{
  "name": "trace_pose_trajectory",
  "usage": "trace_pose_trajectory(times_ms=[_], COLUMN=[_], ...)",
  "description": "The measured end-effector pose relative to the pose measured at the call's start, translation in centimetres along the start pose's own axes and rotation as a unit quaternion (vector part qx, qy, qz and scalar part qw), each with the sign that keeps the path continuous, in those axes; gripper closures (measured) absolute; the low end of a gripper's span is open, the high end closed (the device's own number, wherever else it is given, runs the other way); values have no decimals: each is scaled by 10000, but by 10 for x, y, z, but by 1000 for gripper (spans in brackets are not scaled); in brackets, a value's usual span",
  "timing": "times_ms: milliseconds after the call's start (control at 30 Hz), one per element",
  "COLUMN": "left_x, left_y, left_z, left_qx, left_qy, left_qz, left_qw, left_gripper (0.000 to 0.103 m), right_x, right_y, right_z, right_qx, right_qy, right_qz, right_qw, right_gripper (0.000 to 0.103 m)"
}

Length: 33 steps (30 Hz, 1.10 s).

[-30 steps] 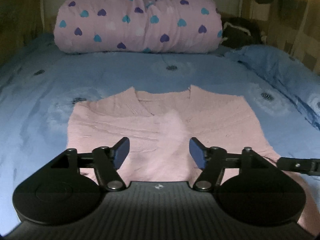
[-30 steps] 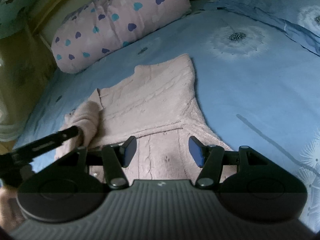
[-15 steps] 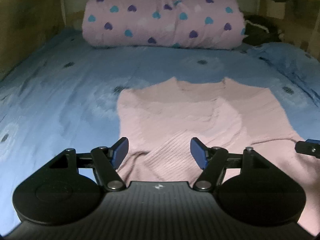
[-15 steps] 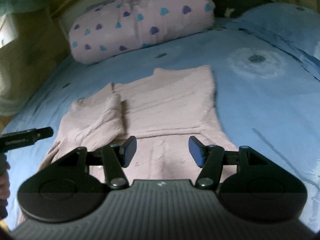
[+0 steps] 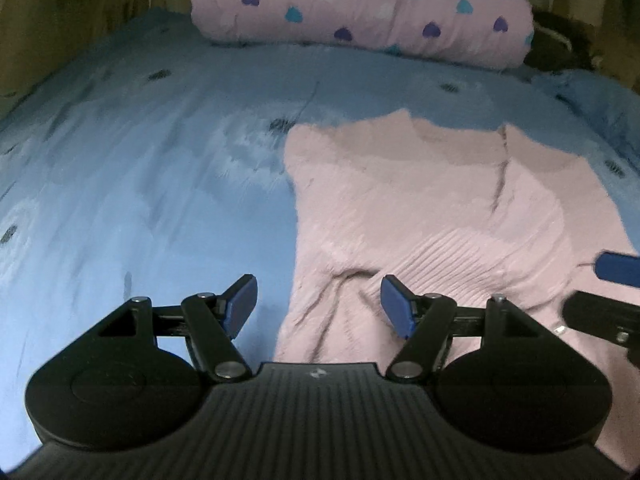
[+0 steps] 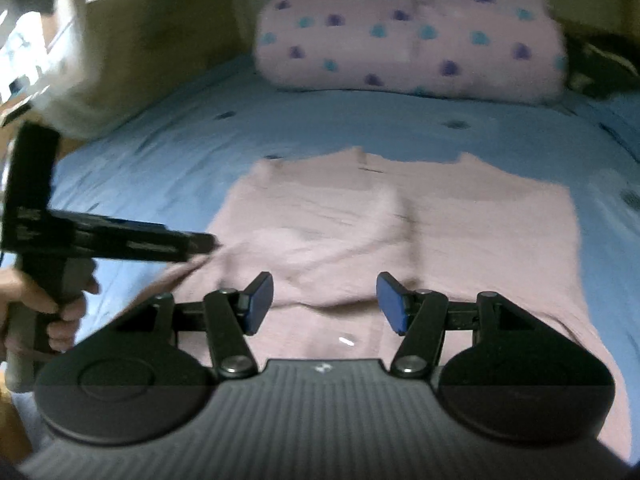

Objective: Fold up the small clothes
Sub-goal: 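Grasp the opposite side edge of the cardigan with the right tool, then fold the held side over the body and open the right tool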

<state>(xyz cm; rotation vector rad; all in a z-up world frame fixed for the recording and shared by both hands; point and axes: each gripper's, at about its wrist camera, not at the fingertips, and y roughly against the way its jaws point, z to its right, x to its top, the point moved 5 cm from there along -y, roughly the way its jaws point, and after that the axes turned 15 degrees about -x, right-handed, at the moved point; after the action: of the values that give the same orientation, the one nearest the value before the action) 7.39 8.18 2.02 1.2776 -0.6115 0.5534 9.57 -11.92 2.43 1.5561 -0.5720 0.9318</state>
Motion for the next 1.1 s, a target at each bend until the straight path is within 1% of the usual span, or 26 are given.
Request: trace_pose_trajectory(times_ms=[100,233,333,500,633,733,767,800,833,867,967,1100], left_x=[-2,0,-2,-4,-2,1,2,2,3,3,4,5], left_y=[-3,-1,-1,-3,1,1,1,1,1,2,3,6], left_z=[-9,-19,-25,-27,-24,-23,-24,-24,-25,-25,-24,-24], left_qx=[58,154,200,201,125,126,129,133,136,136,118,103], left_qy=[159,269,376,490,480,523,547,571,590,608,615,587], left_qz=[-105,-129,-186,-262,-155,-93,-78,-63,-49,-34,12,95], left_qw=[9998,9994,9989,9983,9986,9985,9984,9983,9982,9981,9980,9982], left_gripper=[30,30,30,30,30,30,30,30,30,30,30,30], right_x=[7,8,4,-8,-12,-15,-16,-16,-15,-14,-5,20], right_y=[-15,-35,-47,-63,-74,-77,-77,-77,-76,-74,-68,-52], right_z=[-26,-49,-60,-69,-79,-89,-90,-91,-91,-90,-82,-54], right_qx=[155,307,273,300,157,4,-28,-54,-83,-72,-133,-297], right_qy=[171,342,513,559,773,1092,1167,1236,1297,1303,1153,724], right_qz=[-33,-180,-316,-613,-567,-458,-429,-407,-366,-352,-333,-52], right_qw=[9997,9988,9978,9961,9953,9930,9922,9915,9908,9908,9927,9969], right_gripper=[44,44,44,43,41,43,45,55,62,79,82,83])
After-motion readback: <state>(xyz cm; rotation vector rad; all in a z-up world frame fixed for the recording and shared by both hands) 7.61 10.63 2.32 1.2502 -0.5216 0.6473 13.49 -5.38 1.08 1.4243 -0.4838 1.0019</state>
